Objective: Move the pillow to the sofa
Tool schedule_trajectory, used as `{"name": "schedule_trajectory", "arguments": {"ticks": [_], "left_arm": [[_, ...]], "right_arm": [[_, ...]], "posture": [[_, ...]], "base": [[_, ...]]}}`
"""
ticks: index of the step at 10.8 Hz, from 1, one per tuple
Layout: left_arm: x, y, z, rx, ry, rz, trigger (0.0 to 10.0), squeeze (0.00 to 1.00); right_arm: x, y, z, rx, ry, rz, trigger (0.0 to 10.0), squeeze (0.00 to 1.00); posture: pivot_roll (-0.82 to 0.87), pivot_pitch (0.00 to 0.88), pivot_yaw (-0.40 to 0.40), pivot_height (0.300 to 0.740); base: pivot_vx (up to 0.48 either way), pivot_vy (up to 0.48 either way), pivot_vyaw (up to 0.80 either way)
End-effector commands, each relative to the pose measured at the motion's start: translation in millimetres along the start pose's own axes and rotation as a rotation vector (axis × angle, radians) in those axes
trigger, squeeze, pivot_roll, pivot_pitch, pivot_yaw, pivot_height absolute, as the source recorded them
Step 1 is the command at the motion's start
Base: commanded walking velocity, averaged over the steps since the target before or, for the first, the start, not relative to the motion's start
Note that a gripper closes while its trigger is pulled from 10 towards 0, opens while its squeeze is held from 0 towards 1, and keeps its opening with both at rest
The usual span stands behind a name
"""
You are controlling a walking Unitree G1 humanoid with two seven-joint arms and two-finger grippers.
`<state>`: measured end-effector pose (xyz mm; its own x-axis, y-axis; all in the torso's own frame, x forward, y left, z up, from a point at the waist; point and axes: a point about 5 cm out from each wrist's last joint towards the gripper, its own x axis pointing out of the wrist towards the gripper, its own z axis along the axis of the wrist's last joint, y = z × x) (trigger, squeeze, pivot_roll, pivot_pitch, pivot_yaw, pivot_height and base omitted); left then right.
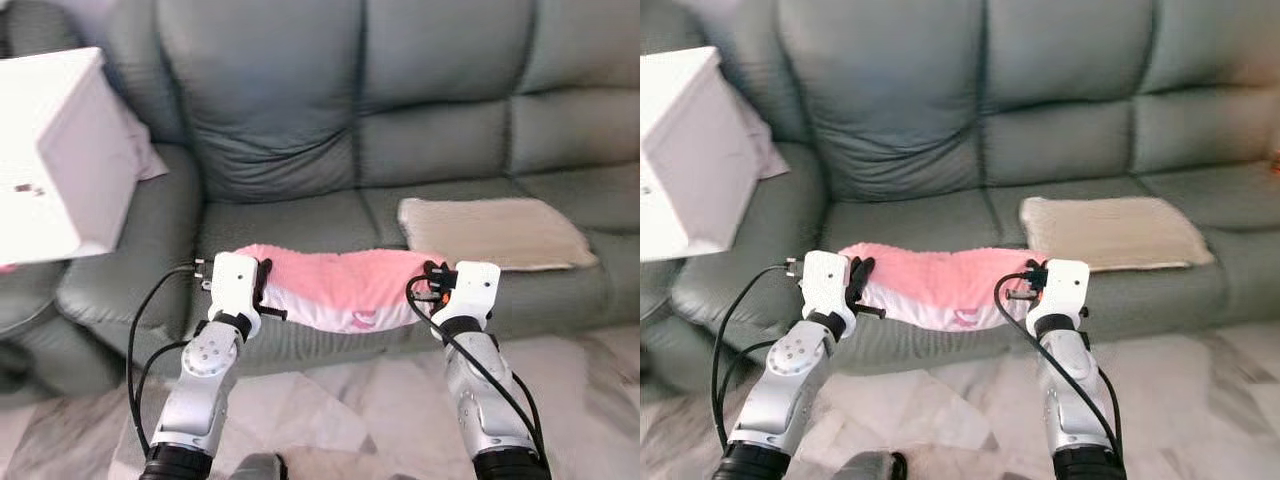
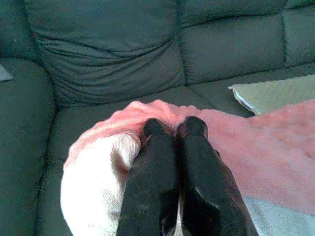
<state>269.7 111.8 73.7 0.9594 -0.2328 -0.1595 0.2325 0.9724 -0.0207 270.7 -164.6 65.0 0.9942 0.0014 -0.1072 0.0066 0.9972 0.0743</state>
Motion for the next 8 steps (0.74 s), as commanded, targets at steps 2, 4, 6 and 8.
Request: {"name": "schedule_trajectory", "arguments": {"ticks": [2, 4, 6, 8], "left_arm": [[1.8, -0.1, 4.9, 0.011, -0.022, -0.01, 10.0, 0.0], [1.4, 0.1, 4.8, 0.007, -0.018, -0.016, 10.0, 0.0], [1.3, -0.2, 5.2, 0.002, -0.021, -0.022, 10.0, 0.0], [2.4, -0.3, 5.5, 0.002, -0.021, -0.027, 10.0, 0.0]], "right_arm": [[2.7, 4.0, 11.2, -0.008, -0.051, 0.015, 10.0, 0.0], [2.8, 5.0, 10.6, -0.005, -0.05, 0.018, 10.0, 0.0], [2.7, 5.7, 10.4, 0.001, -0.05, 0.021, 10.0, 0.0], [3.4, 6.4, 10.1, 0.007, -0.048, 0.024, 10.0, 0.0]], "posture": [[-0.01, 0.0, 0.02, 0.74], [-0.01, 0.0, 0.022, 0.74], [-0.01, 0.0, 0.023, 0.74], [-0.01, 0.0, 0.022, 0.74]], "base": [[0.0, 0.0, 0.79], [0.0, 0.0, 0.79], [0.0, 0.0, 0.79], [0.0, 0.0, 0.39]]}}
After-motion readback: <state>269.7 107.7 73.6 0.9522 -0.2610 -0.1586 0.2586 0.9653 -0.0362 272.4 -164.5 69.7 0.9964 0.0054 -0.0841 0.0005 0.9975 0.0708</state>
